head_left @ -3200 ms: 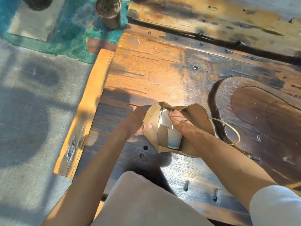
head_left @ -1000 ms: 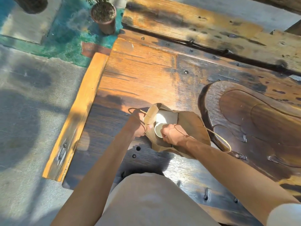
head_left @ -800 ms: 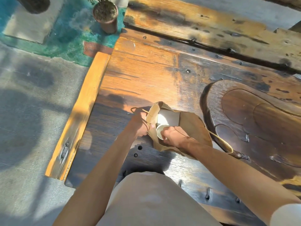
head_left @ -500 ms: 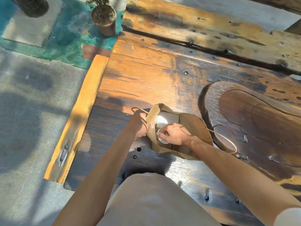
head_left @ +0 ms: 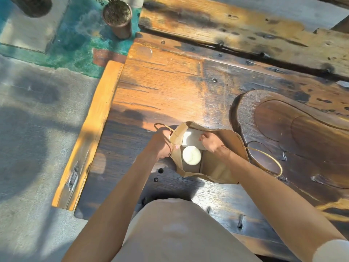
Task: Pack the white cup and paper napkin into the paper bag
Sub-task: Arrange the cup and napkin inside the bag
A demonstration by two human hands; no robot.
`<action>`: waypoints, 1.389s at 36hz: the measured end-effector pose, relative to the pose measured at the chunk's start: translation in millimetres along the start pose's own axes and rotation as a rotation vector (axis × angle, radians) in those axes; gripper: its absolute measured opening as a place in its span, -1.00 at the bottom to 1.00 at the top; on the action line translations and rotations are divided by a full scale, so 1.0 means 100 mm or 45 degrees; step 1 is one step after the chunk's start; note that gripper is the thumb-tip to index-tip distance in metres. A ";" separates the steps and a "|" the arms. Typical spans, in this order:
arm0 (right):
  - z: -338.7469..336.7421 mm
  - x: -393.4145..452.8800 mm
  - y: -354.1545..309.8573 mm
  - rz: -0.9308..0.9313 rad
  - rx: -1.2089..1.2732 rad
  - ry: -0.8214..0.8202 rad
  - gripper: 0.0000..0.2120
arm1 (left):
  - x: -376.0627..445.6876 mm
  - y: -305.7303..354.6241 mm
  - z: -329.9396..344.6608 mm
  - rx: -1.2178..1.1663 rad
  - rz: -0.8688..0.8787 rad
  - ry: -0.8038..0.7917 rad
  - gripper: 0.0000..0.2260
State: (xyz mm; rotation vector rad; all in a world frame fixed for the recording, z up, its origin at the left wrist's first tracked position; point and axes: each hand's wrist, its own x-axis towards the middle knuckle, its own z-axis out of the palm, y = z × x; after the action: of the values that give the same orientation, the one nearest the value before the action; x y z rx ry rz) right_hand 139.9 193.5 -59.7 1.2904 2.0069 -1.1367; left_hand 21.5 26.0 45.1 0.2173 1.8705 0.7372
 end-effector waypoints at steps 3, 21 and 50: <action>0.00 0.05 -0.01 0.033 -0.030 -0.062 -0.65 | 0.03 0.00 0.00 -0.040 -0.015 0.003 -0.72; 0.06 -0.06 0.01 -0.144 -0.462 -0.120 -0.79 | 0.09 -0.02 0.05 -0.075 -0.161 -0.021 -0.65; -0.15 -0.32 -0.22 -0.052 -0.464 -0.053 -0.43 | 0.01 0.02 0.10 0.143 0.011 -0.145 -0.69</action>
State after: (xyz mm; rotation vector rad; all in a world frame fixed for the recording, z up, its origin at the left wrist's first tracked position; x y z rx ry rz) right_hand 134.2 186.0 -19.4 1.0351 2.0965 -0.7594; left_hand 29.7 32.3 42.8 0.3324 1.8051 0.6134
